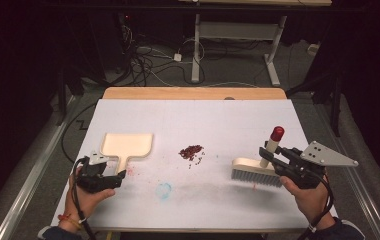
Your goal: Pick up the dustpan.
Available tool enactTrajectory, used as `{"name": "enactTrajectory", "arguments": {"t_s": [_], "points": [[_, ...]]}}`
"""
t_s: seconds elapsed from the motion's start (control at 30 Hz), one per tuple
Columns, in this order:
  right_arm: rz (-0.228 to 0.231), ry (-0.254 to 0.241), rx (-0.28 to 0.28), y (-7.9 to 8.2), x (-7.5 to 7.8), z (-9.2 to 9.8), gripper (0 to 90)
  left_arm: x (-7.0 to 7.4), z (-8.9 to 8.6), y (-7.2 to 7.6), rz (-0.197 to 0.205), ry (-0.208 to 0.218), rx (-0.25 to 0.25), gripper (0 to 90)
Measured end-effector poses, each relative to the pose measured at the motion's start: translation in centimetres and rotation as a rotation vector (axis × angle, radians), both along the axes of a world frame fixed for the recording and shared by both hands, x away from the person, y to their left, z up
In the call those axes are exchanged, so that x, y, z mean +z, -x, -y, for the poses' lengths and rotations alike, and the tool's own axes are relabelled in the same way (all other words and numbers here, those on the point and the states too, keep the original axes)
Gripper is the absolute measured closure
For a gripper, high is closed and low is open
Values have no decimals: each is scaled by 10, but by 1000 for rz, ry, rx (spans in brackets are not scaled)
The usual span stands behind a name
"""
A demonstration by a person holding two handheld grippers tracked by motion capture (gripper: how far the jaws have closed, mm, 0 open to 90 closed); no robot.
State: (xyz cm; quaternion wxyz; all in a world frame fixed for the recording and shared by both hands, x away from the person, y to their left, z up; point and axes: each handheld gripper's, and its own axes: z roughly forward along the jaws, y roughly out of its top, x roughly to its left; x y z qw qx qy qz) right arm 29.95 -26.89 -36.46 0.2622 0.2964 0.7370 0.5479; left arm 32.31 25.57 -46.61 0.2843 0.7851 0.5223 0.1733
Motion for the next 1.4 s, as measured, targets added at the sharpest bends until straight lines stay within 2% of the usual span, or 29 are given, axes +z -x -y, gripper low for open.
{"name": "enactTrajectory", "arguments": {"t_s": [0.03, 0.1, 0.2, 0.23, 0.27, 0.33, 0.43, 0.47, 0.57, 0.63, 0.77, 0.8, 1.0, 1.03, 1.1, 1.2, 1.23, 1.33, 1.4], "points": [[0, 4, 2, 0, 0, -1, 700, 0, 0, 0, 0, 0, 0, 237], [-4, 4, 1, -1, -1, -2, 700, -8, 8, -13, -21, -18, -10, 268], [-18, -3, -1, -3, -4, -2, 700, -13, 13, -19, -31, -31, -34, 359], [-23, -6, -3, -3, -4, -3, 700, -16, 16, -22, -32, -55, -32, 390], [-17, -4, 1, -3, -4, -4, 700, -19, 16, -30, -44, -48, -22, 391], [-15, 4, 6, -2, -5, -7, 699, -20, 13, -36, -67, -3, -9, 404], [-13, 9, 10, -2, -5, -8, 699, -20, 13, -40, -66, 6, -23, 433], [-18, 7, 13, -2, -6, -8, 699, -20, 12, -41, -67, 8, -20, 505], [-20, 4, 16, -2, -6, -7, 699, -18, 11, -46, -83, -1, -15, 616], [-27, -2, 24, -2, -6, -7, 700, -17, 11, -49, -92, -6, -28, 628], [-27, 8, 33, -3, -7, -8, 700, -15, 10, -50, -85, -17, -52, 630], [-24, 11, 34, -3, -7, -8, 700, -13, 10, -51, -83, -35, -61, 631], [-25, 6, 16, -3, -5, -5, 700, 0, 9, -46, -53, -71, -100, 633], [-22, 9, 14, -3, -5, -5, 700, 6, 9, -41, -42, -78, -115, 633], [-16, 12, 13, -4, -5, -4, 700, 9, 8, -38, -38, -77, -127, 633], [-20, 12, 5, -4, -6, -4, 700, 14, 8, -28, -39, -99, -152, 633], [-19, 13, 4, -5, -6, -3, 700, 16, 8, -20, -46, -99, -177, 633], [-22, 7, -2, -6, -6, -2, 700, 19, 8, -13, -48, -107, -197, 633], [-26, -3, -15, -6, -5, 0, 700, 24, 10, -1, -38, -108, -223, 633]]}}
